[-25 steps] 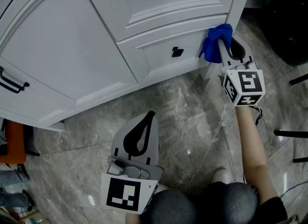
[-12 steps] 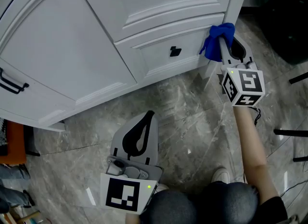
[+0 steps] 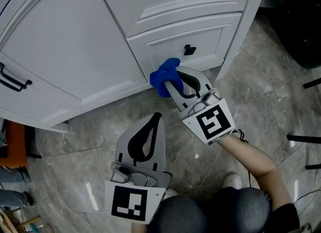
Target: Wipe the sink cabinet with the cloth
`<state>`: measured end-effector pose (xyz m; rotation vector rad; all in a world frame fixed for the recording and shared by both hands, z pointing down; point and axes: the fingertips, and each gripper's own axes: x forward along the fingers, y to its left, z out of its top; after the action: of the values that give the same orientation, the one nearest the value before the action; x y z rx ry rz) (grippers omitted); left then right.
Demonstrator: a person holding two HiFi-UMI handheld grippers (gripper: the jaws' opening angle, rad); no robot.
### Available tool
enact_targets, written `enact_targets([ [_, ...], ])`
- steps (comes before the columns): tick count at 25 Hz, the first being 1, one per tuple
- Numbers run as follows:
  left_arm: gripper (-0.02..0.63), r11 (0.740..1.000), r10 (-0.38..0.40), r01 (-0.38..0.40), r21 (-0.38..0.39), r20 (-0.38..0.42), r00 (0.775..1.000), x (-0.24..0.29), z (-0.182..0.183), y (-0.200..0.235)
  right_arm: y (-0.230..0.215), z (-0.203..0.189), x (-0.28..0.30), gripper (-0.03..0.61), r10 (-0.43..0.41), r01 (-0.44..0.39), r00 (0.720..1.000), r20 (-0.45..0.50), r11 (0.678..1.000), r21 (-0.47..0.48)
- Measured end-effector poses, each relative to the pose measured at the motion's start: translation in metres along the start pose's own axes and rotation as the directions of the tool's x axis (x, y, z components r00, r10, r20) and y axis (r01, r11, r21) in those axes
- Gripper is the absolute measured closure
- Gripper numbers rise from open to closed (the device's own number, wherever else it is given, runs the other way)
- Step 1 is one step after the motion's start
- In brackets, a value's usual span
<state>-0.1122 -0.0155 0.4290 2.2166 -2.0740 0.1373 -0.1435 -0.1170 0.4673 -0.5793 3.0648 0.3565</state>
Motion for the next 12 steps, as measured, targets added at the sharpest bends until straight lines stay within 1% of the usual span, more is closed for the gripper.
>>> enact_targets([
  [5,0.610,1.000,0.009,-0.009,-0.006,0.006,1.000,-0.004,-0.001,0.007,0.031,-0.024,0.037,0.517,0.072,-0.074,0.995,-0.062,0.996,-0.041],
  [9,0.609,1.000,0.002,-0.002,-0.015,0.007,1.000,-0.003,-0.003,0.009,0.037,-0.043,0.056,0.518,0.069,-0.087,0.989,-0.130,0.987,-0.137],
  [12,0.610,1.000,-0.007,0.007,-0.017,0.000,1.000,-0.001,-0.005,0.008,0.039,-0.045,0.058,0.518,0.074,-0.097,0.991,-0.115,0.973,-0.207],
])
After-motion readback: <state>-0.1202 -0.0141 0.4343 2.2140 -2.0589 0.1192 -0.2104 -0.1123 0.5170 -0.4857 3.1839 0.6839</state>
